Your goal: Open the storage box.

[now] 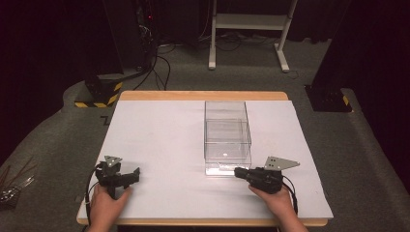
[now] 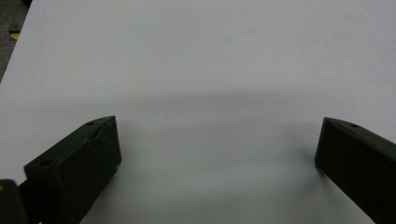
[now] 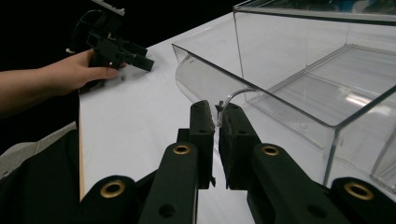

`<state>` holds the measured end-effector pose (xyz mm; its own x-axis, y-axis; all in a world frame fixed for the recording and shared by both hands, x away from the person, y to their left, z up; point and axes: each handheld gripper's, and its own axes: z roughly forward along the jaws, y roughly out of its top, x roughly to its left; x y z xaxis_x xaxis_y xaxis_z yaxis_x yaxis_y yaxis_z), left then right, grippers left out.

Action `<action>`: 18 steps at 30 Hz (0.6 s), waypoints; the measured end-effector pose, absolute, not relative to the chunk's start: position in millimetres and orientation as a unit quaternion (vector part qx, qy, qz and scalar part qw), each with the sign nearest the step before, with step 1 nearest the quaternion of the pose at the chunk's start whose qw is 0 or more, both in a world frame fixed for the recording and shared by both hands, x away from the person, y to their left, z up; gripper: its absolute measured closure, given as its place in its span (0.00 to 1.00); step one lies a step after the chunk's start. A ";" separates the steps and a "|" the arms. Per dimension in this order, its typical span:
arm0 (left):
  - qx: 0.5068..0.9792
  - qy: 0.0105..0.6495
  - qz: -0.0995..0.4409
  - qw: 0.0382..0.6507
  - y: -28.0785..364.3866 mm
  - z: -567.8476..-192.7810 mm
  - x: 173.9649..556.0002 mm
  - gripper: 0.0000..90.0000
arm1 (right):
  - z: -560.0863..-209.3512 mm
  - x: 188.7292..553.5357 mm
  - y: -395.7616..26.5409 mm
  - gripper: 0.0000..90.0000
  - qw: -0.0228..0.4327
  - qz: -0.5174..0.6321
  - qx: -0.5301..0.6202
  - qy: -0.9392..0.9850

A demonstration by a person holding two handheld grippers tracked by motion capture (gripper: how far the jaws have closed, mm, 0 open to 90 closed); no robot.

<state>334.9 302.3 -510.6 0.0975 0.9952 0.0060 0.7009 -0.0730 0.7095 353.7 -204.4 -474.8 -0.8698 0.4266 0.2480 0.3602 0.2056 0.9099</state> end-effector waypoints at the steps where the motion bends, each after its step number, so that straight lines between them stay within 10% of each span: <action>1: 0.685 0.620 0.260 0.283 302.2 -510.6 334.9 0.00 | -474.7 352.2 -204.6 0.94 0.029 0.577 0.252 0.776; 18: 0.685 0.620 0.259 0.283 302.2 -510.5 335.0 0.00 | -475.2 333.7 -207.9 0.94 0.020 0.577 0.244 0.779</action>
<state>335.0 302.2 -510.5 0.0973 0.9952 0.0050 0.7019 -0.0721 0.7086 333.7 -207.9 -475.2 -0.8799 0.4035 0.2509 0.3575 0.2144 0.9090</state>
